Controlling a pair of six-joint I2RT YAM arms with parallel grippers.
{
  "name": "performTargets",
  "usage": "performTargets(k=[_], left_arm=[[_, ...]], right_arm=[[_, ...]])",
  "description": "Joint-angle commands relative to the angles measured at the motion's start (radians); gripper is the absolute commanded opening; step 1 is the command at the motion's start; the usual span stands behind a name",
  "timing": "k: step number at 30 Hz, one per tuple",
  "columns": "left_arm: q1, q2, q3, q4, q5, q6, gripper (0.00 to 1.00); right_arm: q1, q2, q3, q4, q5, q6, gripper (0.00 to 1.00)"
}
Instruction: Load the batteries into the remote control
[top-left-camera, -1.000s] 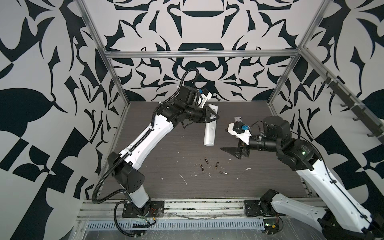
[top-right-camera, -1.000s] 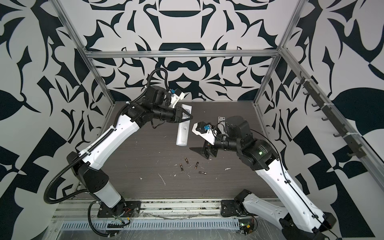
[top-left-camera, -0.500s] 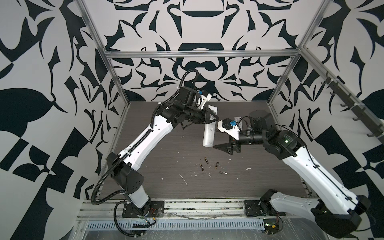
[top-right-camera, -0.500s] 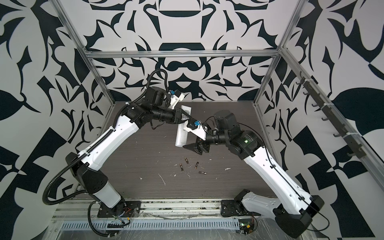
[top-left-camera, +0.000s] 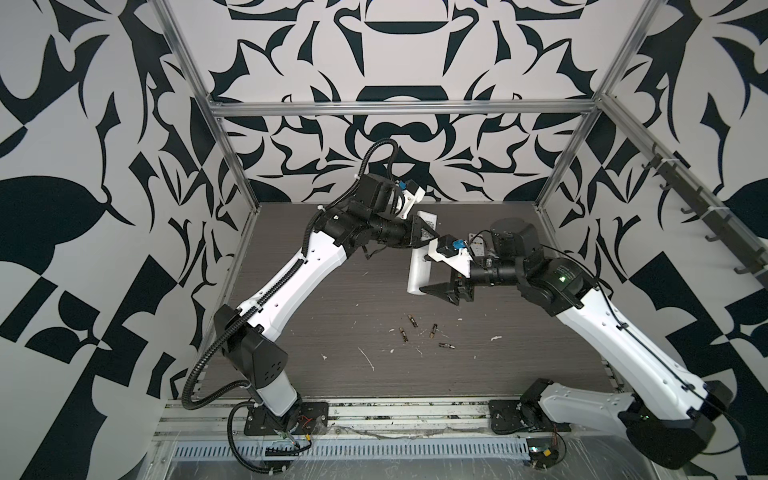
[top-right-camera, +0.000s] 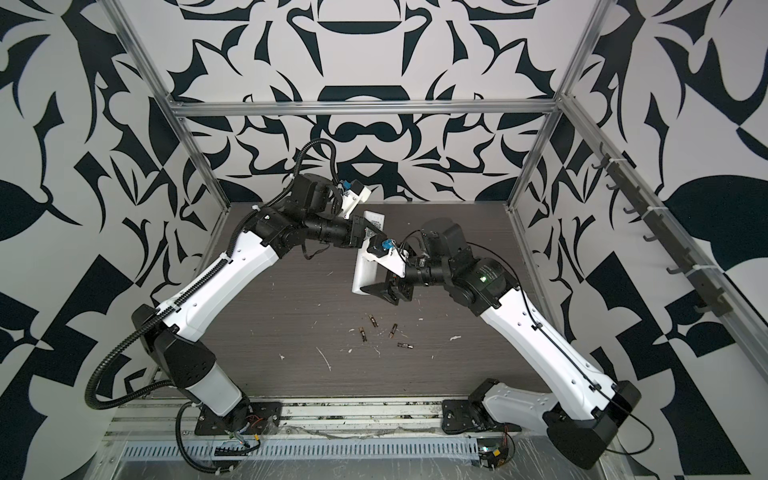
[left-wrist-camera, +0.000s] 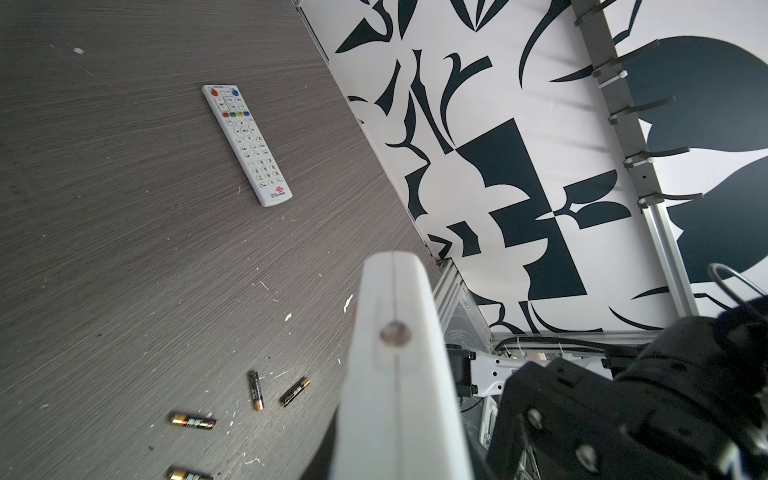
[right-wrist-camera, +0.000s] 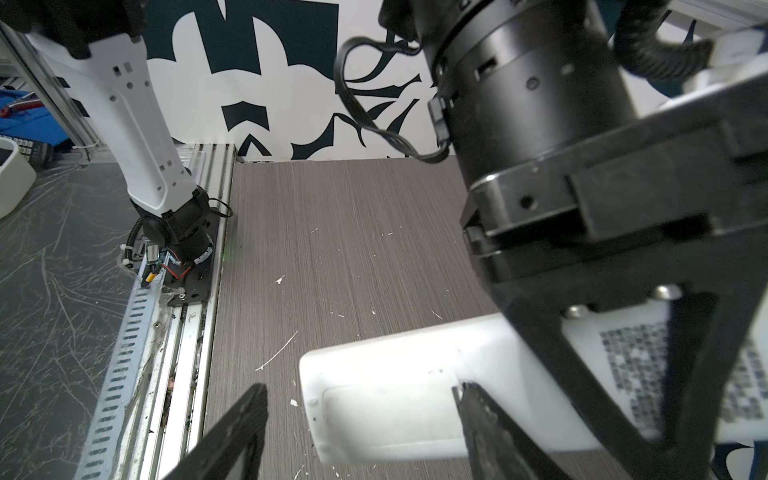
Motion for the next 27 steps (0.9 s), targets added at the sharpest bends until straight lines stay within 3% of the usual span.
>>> performTargets(k=[1,16,27], left_arm=[[-0.006,-0.019,-0.007,0.025,0.038,-0.008,0.0],[-0.006,-0.005,-0.007,0.047,0.082,-0.02,0.0],[-0.005,-0.003,0.006,0.078,0.097,-0.031,0.0]], right_arm=[[0.009,0.002,0.008,0.049,0.01,-0.018,0.76],[0.026,0.0,-0.028,0.078,0.126,-0.086,0.75],[0.034,-0.007,-0.065,0.05,0.109,-0.078,0.75]])
